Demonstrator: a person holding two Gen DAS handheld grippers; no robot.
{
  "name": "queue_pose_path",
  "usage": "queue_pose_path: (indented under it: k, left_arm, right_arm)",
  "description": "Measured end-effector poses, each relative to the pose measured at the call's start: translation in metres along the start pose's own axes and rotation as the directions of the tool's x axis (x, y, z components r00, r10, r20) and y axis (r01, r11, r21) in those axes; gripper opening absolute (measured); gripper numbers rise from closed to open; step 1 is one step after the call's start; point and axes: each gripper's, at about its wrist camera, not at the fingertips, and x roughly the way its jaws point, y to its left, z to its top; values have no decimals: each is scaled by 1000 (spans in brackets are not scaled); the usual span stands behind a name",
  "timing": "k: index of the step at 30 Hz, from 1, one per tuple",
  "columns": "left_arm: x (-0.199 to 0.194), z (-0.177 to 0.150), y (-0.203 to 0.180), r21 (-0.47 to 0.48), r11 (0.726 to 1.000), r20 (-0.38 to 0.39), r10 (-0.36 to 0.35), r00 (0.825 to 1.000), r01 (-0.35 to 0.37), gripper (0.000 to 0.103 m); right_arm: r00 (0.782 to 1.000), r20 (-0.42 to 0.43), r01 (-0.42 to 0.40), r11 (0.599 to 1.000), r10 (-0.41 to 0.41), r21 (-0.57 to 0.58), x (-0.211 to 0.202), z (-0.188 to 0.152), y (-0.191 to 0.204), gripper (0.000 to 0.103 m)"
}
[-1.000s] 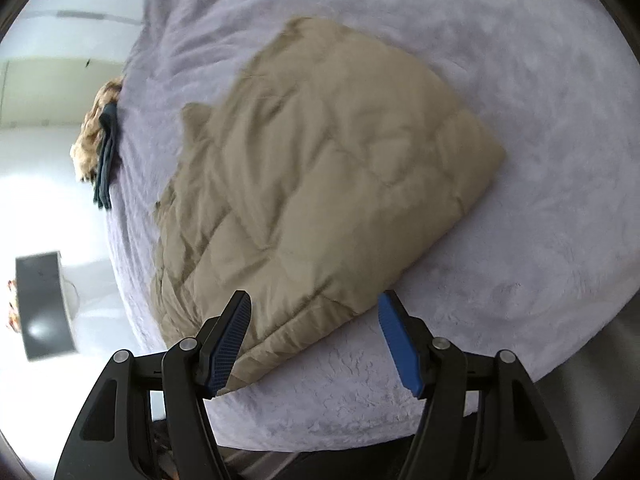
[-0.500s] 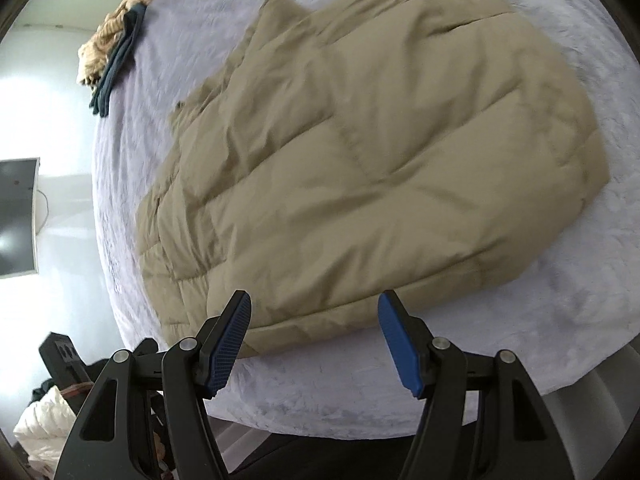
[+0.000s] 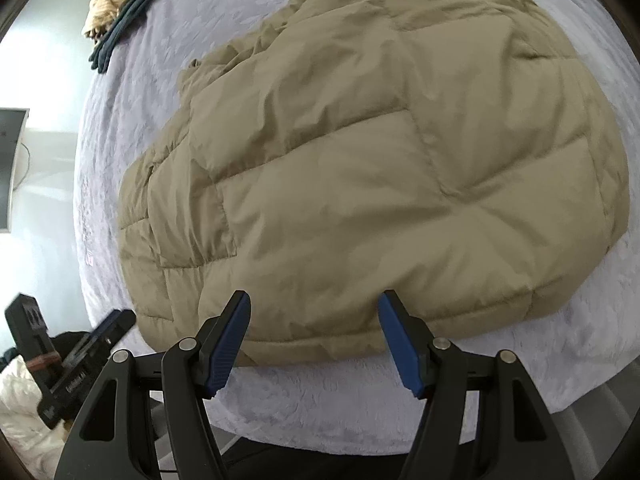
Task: Fold large clothes
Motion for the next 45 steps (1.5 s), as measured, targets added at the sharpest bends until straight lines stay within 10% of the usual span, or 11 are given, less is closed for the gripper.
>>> queue_pose_path:
  k: [10,15,24,31,33,35,45]
  left_arm:
    - [17,27,38,12,1000,87,13,996,-14,103]
    - [35,44,70,-25,993,79,-116,990,118,103]
    - [106,64,68,-76,855,-108,-519,848,513,103]
    - [138,69,39,-19,858,-183,-508,842,513,102]
    - [136,67,40,10,864,-178,-494,851,504,70]
    - [134,67,41,-3,835,-197,-540,818,550,43]
    - [60,73,1,56,862,-153,-492,857,504,28]
  right_arm:
    - [996,-3,91,993,-91,-73,20,2,15,41]
    - [993,-15,112,991,-113,-76,25,3,13,41]
    - [993,-20,116,991,-118,-73,31,7,13,41]
    - [987,122,121,988,-109,-99,3,22,5,40]
    - [984,160,96,991,-80,-97,1,32,0,25]
    - [981,187,78,993,-60,-92,1,38,-1,20]
    - [982,191,12,992,12,-126,44,71,-2,14]
